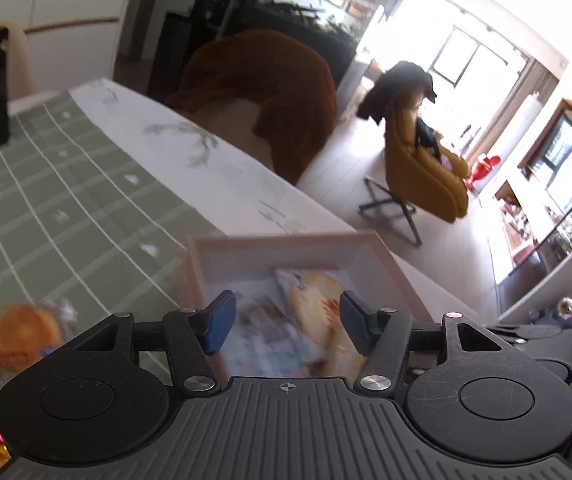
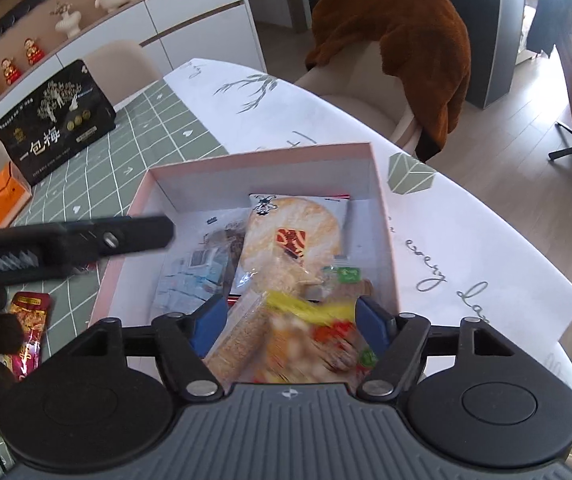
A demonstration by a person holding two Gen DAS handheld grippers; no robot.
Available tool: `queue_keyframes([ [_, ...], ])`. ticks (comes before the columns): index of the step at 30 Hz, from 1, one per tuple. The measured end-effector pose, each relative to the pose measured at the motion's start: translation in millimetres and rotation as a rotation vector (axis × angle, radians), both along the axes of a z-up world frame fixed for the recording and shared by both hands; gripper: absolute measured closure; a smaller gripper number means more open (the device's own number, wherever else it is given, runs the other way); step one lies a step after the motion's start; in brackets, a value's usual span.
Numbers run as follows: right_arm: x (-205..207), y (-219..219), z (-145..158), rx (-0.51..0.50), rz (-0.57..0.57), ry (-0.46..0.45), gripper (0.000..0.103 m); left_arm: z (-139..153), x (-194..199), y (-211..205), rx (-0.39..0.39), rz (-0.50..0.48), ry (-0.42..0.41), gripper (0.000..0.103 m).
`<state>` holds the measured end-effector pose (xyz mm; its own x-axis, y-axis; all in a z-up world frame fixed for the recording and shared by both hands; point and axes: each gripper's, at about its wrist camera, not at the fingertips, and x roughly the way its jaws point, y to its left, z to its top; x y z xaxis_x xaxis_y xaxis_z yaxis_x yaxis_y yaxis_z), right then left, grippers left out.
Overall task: Organize snacks
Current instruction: 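Carry both packets over the pink box and open both tools to drop them, then grasp the wrapped bread roll with the left tool while the right tool reaches toward the red pouch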
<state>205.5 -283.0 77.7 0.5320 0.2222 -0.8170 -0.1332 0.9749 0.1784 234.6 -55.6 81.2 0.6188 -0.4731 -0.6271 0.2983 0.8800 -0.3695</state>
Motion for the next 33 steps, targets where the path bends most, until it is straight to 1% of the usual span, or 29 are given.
queue_keyframes([
  [2,-0.4,1.9,2.2,-0.011,0.007,-0.004,0.031,1.9,7.3,26.8,0.019,0.081,-0.031,0.04],
  [4,-3.3,2.9,5.4,-0.018,0.017,-0.018,0.031,-2.2,17.6,57.9,0.037,0.183,-0.035,0.04],
  [6,-7.3,1.5,8.3,-0.023,0.021,-0.028,0.03,-12.8,28.7,88.0,0.056,0.266,-0.02,0.04],
  [7,-9.1,0.6,8.8,-0.024,0.02,-0.028,0.03,-20.4,33.9,101.1,0.079,0.304,-0.002,0.04],
  [10,-14.5,-1.5,7.9,-0.005,0.015,-0.005,0.029,-38.0,41.6,124.9,0.148,0.377,0.035,0.04],
  [12,-18.8,-0.2,6.3,0.002,0.02,0.006,0.029,-49.3,44.2,133.6,0.157,0.382,0.073,0.04],
  [15,-27.0,4.3,4.0,-0.017,0.028,0.011,0.029,-58.2,35.9,132.6,0.173,0.333,0.122,0.042],
  [19,-38.9,5.5,3.5,-0.032,0.035,0.021,0.029,-53.8,4.5,113.9,0.178,0.253,0.13,0.044],
  [22,-50.2,4.1,7.0,-0.048,0.032,-0.001,0.029,-50.3,-19.5,93.7,0.224,0.185,0.093,0.044],
  [25,-57.8,4.6,13.1,-0.071,0.017,-0.023,0.029,-49.1,-32.6,79.0,0.256,0.128,0.065,0.045],
  [27,-61.8,6.0,17.2,-0.083,0.017,-0.03,0.029,-48.5,-34.0,69.6,0.281,0.087,0.051,0.044],
  [30,-71.8,7.9,24.9,-0.098,0.029,-0.046,0.028,-46.0,-31.4,52.9,0.349,0.001,0.013,0.044],
  [31,-74.8,7.5,26.9,-0.097,0.033,-0.048,0.028,-45.9,-30.8,47.4,0.375,-0.025,0.007,0.04],
  [32,-78.0,7.2,28.6,-0.098,0.034,-0.051,0.028,-47.1,-29.0,42.5,0.398,-0.051,0.008,0.033],
  [33,-81.6,6.1,29.8,-0.103,0.033,-0.054,0.028,-48.8,-27.9,39.0,0.411,-0.076,0.017,0.029],
])
